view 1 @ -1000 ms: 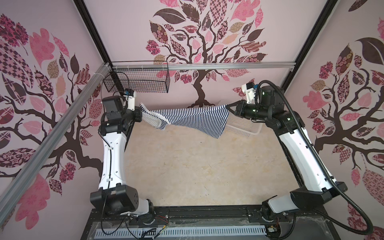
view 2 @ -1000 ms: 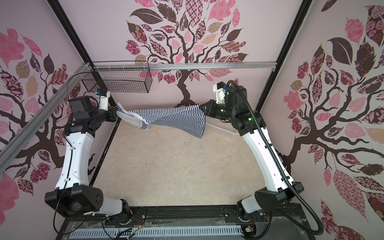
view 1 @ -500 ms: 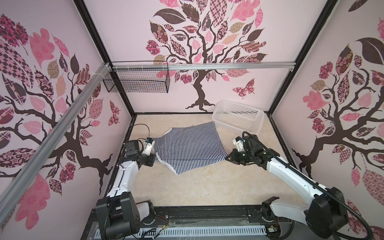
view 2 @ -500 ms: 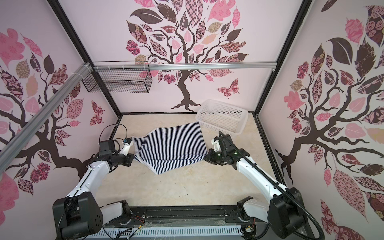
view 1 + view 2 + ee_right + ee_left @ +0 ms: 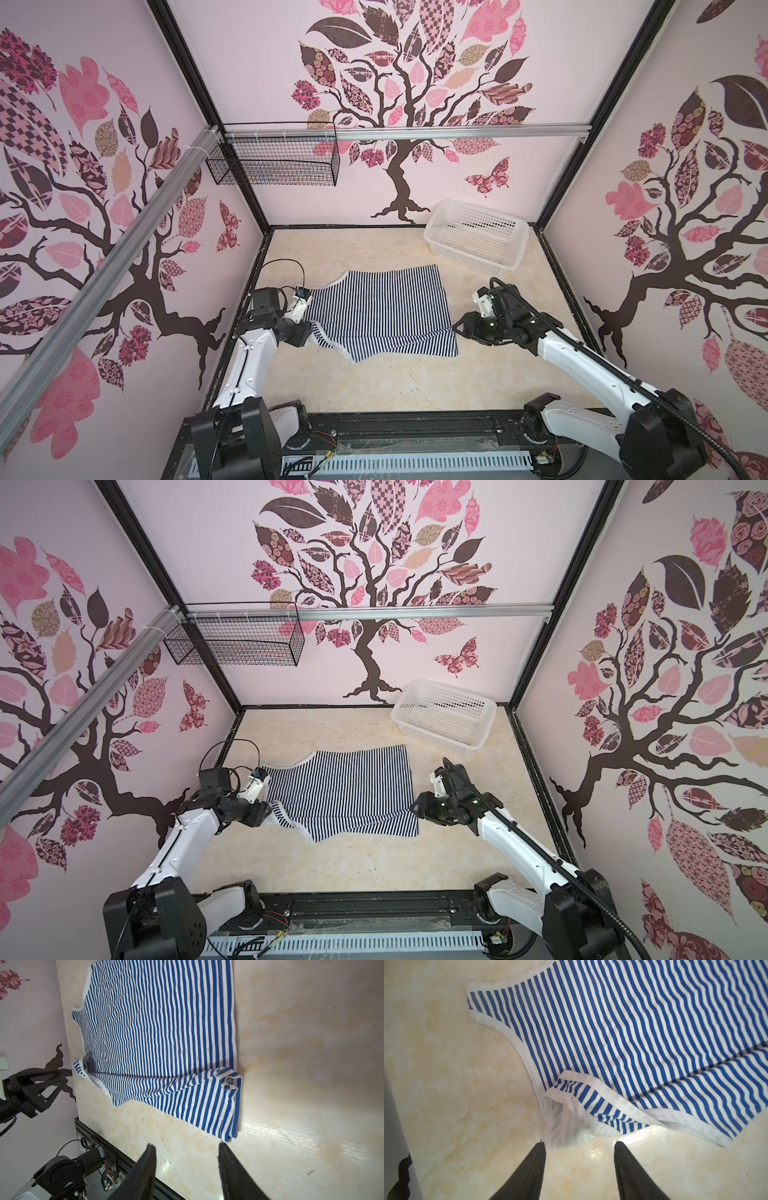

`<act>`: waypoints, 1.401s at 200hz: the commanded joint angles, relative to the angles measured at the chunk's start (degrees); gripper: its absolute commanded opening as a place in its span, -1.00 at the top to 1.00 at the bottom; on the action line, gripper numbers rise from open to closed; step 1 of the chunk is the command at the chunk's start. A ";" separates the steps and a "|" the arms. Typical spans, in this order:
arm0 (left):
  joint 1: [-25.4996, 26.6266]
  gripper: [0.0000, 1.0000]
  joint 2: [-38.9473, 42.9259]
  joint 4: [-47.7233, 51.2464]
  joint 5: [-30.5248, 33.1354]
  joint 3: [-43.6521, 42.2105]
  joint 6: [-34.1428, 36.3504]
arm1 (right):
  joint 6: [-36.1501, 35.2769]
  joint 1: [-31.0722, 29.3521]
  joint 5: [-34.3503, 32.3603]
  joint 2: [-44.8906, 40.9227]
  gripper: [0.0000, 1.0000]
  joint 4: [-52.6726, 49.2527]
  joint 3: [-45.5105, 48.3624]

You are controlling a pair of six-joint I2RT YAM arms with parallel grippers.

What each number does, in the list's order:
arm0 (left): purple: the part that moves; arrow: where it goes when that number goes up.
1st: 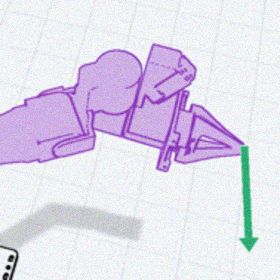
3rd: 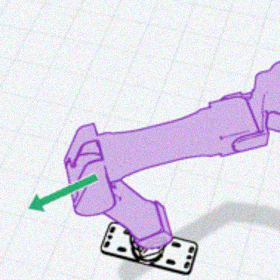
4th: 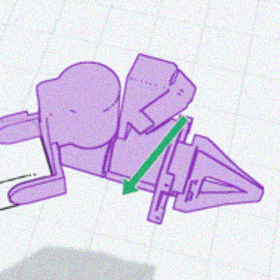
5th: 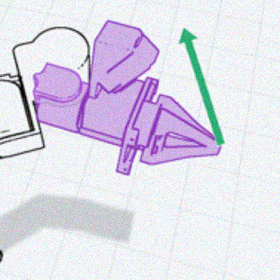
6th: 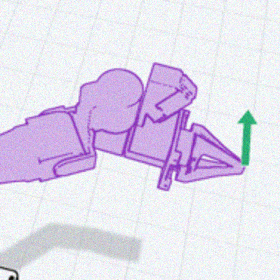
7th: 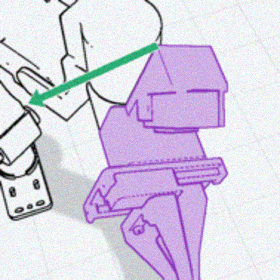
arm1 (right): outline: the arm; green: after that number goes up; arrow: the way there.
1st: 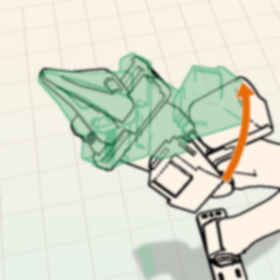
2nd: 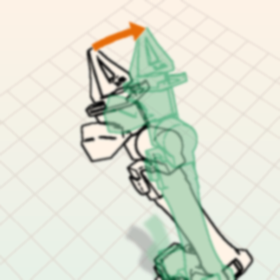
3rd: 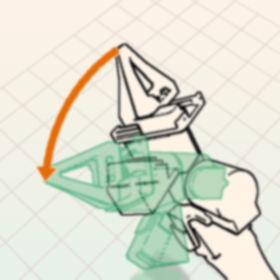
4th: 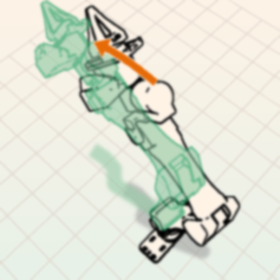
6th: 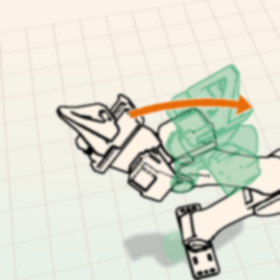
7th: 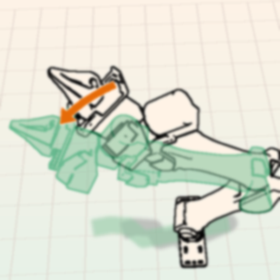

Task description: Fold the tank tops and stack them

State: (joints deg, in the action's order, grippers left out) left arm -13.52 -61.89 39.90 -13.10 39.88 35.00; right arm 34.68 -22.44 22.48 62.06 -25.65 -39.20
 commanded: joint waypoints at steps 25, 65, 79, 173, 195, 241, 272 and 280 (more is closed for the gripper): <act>-0.13 -0.43 12.67 1.99 -2.38 -0.98 0.26 | -0.36 -0.41 -1.35 -1.31 -0.04 -2.25 -4.15; 0.16 -0.49 4.05 1.16 -2.98 3.35 -2.73 | 0.52 -0.58 -1.63 1.89 -0.06 0.86 -2.38; 0.16 -0.49 0.31 1.23 -2.50 5.26 -3.19 | 0.91 -0.57 -2.26 2.89 -0.06 2.22 -1.17; 0.51 -0.52 -4.85 1.19 -4.55 7.63 -5.85 | 1.27 -1.19 -3.92 15.39 0.04 9.22 -1.16; 0.51 -0.52 -5.42 -0.13 -4.05 6.64 -6.18 | 0.58 -1.20 -4.32 17.94 0.09 10.02 -1.67; 0.51 -0.51 -7.16 -0.92 -3.53 5.74 -6.12 | -0.16 -1.14 -6.39 18.83 0.21 9.79 -3.50; 0.60 -0.47 -9.82 -0.80 -2.78 5.56 -5.24 | -0.39 -1.26 -6.00 20.24 0.26 9.88 -4.69; 0.60 -0.46 -10.53 -0.87 -2.23 5.56 -5.15 | -0.42 -1.29 -5.63 21.09 0.28 9.83 -4.96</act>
State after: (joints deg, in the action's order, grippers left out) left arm -13.15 -70.61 39.51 -16.51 46.39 28.97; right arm 35.03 -23.40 17.15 81.30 -15.27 -41.98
